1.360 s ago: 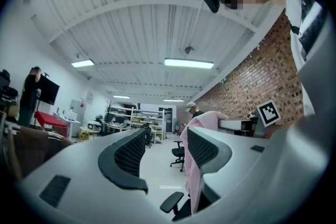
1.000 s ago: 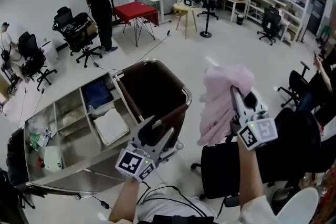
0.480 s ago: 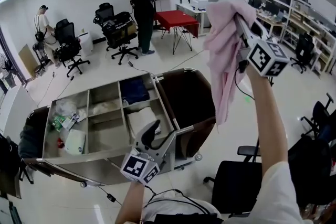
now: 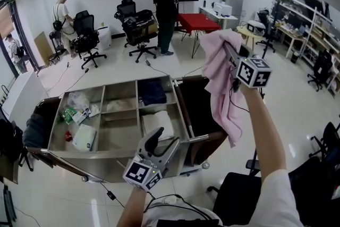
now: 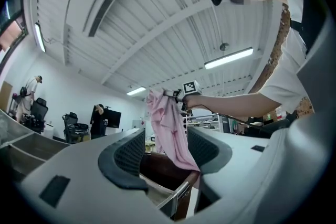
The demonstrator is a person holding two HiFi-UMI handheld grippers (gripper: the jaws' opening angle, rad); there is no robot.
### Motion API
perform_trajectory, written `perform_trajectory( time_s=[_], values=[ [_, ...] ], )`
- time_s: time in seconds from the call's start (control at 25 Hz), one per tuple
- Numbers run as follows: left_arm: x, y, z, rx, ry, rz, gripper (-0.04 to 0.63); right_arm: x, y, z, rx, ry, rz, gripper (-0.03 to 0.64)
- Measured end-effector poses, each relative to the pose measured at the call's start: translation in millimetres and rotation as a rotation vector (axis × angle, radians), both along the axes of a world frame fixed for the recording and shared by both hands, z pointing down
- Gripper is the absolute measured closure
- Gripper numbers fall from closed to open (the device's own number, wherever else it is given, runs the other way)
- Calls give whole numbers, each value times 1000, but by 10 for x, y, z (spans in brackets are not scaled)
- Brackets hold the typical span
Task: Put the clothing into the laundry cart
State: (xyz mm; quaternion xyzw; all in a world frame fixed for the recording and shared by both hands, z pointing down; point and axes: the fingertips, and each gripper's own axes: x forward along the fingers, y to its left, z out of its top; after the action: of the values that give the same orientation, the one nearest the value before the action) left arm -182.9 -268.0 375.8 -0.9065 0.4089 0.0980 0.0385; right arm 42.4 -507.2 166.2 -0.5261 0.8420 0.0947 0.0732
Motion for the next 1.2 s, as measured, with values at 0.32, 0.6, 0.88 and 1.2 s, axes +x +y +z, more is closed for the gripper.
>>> perform_trajectory(
  time_s=[0.32, 0.6, 0.88, 1.2],
  values=[
    [71, -82, 70, -21, 14, 14, 350, -62, -209, 1830, -470, 72, 5, 290],
    [255, -121, 160, -45, 18, 57, 350, -45, 118, 2318, -475, 75, -5, 175],
    [580, -123, 229, -65, 12, 120, 350, 98, 835, 2109, -218, 12, -13, 176],
    [979, -146, 320, -76, 14, 153, 350, 511, 1872, 2338, -72, -54, 97, 178]
  ],
)
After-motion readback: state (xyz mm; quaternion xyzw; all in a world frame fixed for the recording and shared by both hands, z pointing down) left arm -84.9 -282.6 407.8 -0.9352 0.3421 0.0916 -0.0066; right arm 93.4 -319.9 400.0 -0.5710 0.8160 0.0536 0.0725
